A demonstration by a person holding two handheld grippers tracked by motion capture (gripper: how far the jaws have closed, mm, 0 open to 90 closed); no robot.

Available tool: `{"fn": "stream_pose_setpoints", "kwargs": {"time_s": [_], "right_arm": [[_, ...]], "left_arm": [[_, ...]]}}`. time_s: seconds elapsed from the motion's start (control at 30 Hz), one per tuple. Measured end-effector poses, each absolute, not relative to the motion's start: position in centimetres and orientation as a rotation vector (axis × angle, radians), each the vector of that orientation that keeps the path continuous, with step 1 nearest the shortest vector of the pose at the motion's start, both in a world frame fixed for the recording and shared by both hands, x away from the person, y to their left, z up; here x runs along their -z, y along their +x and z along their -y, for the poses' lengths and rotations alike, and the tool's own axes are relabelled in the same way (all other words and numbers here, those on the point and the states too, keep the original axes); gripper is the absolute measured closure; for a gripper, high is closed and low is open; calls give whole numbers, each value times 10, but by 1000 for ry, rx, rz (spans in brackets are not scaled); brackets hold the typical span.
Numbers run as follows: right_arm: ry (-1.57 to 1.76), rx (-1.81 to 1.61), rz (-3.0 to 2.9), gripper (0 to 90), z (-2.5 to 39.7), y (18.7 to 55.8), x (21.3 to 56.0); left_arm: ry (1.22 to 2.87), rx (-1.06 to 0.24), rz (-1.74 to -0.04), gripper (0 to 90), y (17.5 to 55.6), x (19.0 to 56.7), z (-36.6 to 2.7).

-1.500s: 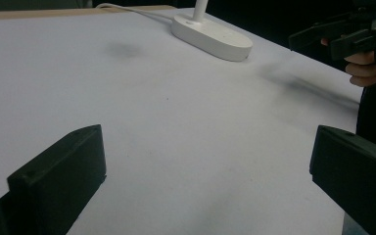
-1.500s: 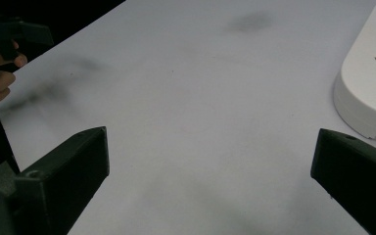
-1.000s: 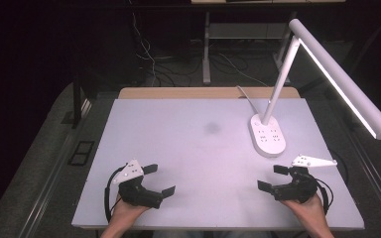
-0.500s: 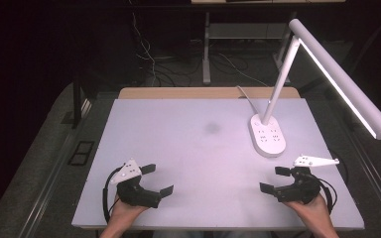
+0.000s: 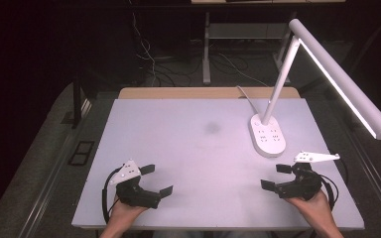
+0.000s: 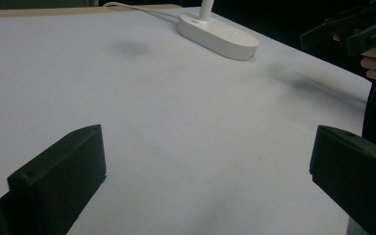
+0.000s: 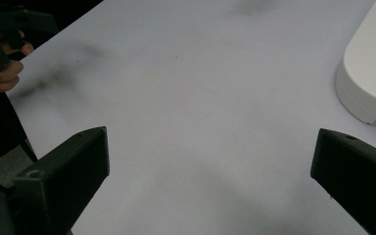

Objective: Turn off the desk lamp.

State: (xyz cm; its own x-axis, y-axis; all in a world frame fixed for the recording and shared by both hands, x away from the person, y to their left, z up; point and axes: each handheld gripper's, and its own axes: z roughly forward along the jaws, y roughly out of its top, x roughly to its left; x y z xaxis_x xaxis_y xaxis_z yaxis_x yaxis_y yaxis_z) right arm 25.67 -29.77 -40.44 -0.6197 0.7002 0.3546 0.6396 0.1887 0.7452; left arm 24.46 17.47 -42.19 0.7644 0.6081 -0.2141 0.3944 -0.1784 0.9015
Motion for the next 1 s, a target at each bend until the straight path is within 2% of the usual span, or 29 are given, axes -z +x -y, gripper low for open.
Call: {"fn": "stream_pose_setpoints", "kwargs": {"time_s": [1.0], "right_arm": [[1317,-1367,-2387,9,311,295,373]], "left_arm": [[1797,-232,-790,0,244,422,-174]]}}
